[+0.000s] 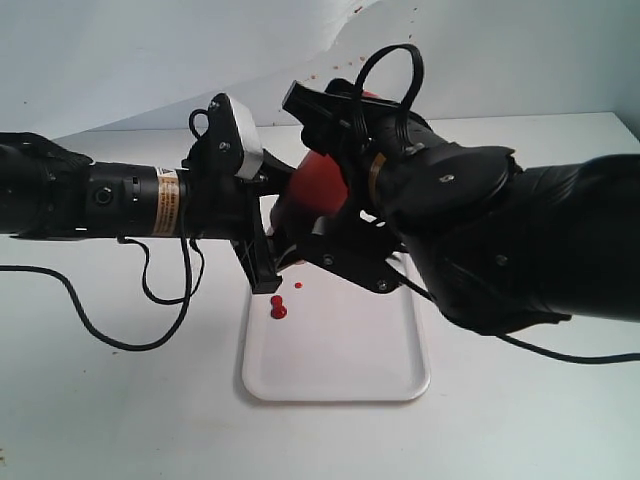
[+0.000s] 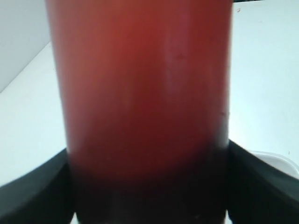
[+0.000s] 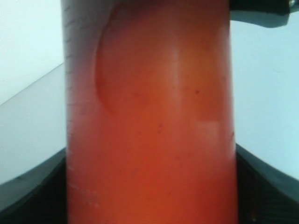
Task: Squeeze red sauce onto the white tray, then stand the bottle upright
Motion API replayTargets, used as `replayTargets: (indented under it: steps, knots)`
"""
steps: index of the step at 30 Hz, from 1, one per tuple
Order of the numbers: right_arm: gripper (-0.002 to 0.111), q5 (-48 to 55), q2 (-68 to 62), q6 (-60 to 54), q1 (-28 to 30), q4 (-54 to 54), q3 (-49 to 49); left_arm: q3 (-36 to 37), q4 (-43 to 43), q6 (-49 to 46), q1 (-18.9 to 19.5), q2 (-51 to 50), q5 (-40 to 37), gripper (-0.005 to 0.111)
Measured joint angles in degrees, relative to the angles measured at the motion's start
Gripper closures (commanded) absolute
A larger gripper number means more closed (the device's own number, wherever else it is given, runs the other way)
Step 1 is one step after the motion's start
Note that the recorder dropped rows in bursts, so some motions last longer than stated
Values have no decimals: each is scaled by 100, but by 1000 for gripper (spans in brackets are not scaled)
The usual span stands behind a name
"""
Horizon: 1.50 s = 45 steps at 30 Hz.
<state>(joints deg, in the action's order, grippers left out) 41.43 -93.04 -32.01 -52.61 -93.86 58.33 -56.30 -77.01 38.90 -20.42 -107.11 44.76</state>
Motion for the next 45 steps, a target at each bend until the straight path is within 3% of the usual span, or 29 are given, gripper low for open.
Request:
replayTargets:
  steps: [7,19,28,45]
  knots:
    - [108,16,0,0,0,52,0,0,448,0,0,0,13,2]
    - [108,-14,0,296,81,216,0,0,388,0,0,52,-19,2]
    - [108,-275,0,1918,771,255,0,0,238,108,0,516,-608,2]
    - [108,-1413,0,5378,1131,298,0,0,238,323,0,1209,-1026,2]
